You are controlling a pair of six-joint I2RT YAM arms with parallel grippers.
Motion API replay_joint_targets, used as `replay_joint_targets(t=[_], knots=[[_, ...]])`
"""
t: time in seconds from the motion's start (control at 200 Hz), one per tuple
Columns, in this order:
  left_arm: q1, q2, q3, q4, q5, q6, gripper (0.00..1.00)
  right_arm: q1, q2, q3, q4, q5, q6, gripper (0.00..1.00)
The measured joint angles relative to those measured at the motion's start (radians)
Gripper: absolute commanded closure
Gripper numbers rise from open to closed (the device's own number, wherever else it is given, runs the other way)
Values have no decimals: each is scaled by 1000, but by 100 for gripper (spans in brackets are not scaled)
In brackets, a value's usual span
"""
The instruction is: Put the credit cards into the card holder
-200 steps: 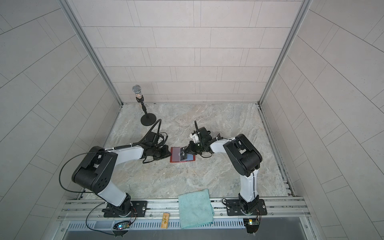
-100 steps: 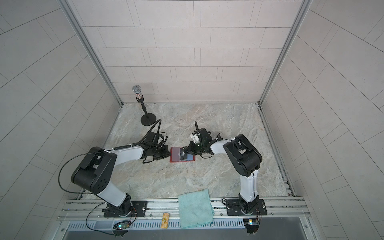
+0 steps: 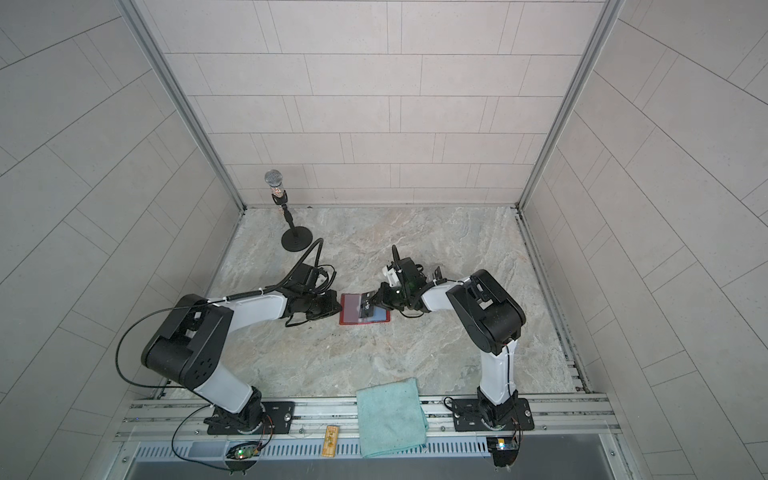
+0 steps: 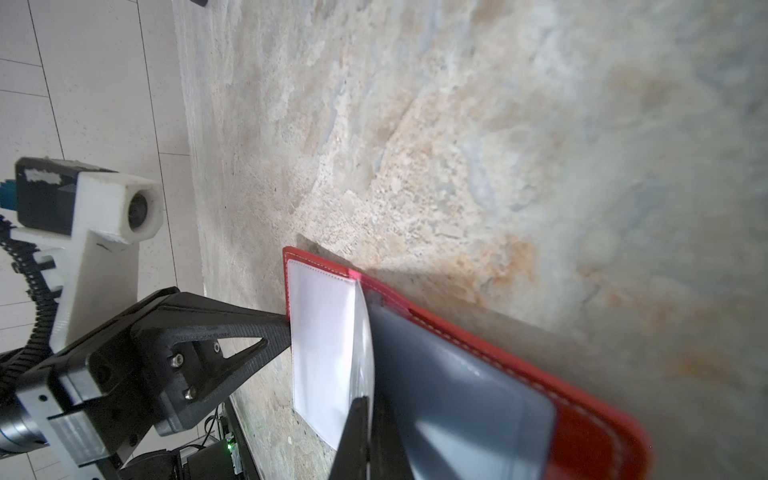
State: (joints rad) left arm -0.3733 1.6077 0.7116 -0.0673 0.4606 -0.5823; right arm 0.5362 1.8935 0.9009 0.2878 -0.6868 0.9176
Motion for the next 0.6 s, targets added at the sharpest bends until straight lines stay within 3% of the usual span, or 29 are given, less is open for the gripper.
replay_joint_targets(t=[0.601], knots=[[-3, -13, -5, -11, -17, 7, 100, 1, -4, 6, -28, -29, -37, 100]])
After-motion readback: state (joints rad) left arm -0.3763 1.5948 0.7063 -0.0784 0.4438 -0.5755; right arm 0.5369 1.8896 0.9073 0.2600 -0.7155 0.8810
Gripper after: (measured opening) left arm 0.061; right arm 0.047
